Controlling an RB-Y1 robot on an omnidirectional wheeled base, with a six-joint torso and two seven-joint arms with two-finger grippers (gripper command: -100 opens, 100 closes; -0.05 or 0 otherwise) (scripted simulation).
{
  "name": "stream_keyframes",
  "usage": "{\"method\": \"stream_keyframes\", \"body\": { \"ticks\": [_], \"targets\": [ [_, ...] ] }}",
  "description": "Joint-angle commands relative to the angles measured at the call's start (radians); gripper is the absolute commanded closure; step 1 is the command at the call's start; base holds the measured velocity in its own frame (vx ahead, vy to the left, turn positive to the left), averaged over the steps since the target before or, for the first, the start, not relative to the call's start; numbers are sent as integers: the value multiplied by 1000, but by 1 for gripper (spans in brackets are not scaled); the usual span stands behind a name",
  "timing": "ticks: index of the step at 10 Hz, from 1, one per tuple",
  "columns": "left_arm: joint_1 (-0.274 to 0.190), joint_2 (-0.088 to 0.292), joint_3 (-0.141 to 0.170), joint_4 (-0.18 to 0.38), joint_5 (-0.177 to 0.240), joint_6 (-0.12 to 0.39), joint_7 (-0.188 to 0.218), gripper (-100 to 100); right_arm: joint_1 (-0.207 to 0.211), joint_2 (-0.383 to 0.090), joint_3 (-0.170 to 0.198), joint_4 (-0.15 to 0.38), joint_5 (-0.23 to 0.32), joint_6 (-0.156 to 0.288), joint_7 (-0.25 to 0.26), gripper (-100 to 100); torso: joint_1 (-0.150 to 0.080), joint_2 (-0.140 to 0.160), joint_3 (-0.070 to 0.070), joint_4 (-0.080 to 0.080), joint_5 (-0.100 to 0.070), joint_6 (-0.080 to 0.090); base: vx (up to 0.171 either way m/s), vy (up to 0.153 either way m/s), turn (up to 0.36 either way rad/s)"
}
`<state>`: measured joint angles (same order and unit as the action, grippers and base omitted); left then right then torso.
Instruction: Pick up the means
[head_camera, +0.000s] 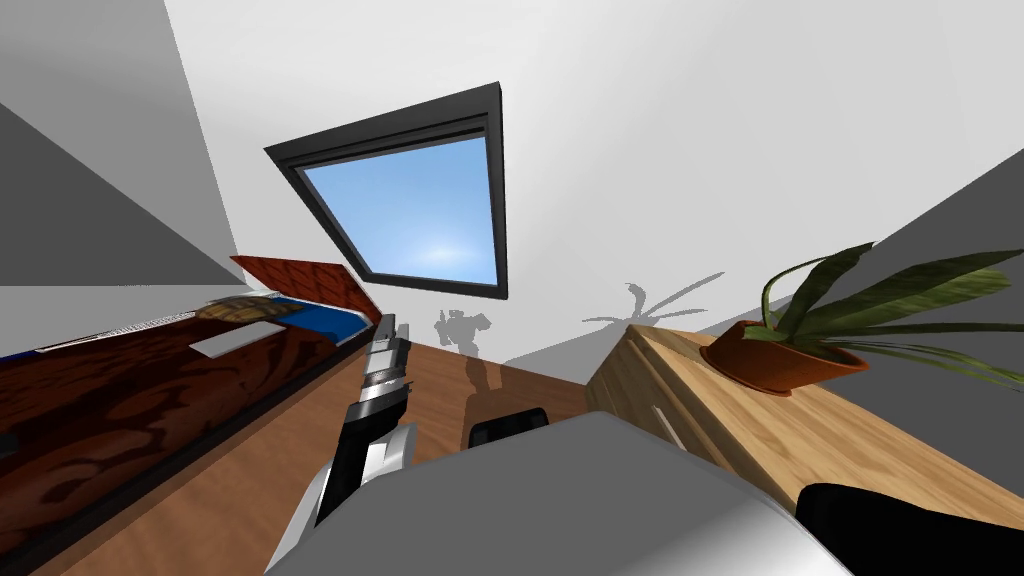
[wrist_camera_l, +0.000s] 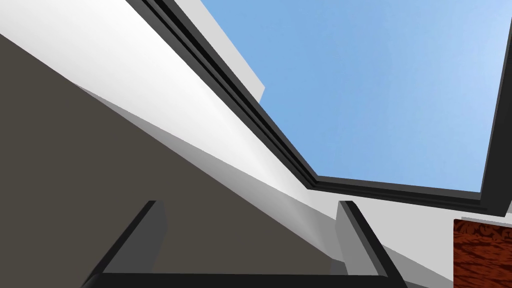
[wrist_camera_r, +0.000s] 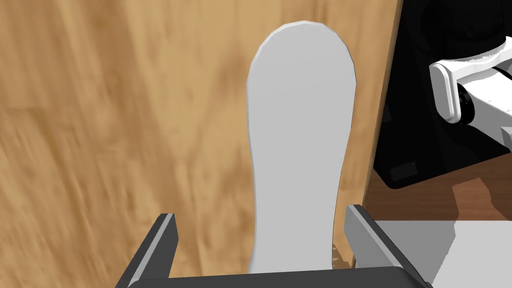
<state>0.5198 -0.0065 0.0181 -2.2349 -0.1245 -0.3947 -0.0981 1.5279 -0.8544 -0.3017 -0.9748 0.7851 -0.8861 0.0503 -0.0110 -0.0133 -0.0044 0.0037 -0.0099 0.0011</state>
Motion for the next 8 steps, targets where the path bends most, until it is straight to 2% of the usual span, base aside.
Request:
{"method": "stream_keyframes", "body": {
  "ticks": [1,2,3,5,6,8],
  "targets": [
    [0,0,0,0,0,0,0,0,-50,13,-8,50,15,-50,16,-100,0,0,0,0,0,0,3,32,78],
    [0,0,0,0,0,0,0,0,-51,13,-8,89,15,-51,16,-100,1,0,0,1,-1,-1,1,43,65],
    [0,0,0,0,0,0,0,0,-99,25,-16,122,31,-93,31,-100,1,0,0,1,-2,0,5,55,84],
    [0,0,0,0,0,0,0,0,-103,25,-16,181,31,-102,31,-100,2,-1,1,3,-4,-1,6,51,26],
    [0,0,0,0,0,0,0,0,-155,37,-25,220,46,-151,46,-100,1,-1,1,3,-4,-1,16,42,75],
    [0,0,0,0,0,0,0,0,-156,37,-25,265,46,-153,46,-100,0,-1,1,3,-4,-1,6,31,28]
  ]
}}
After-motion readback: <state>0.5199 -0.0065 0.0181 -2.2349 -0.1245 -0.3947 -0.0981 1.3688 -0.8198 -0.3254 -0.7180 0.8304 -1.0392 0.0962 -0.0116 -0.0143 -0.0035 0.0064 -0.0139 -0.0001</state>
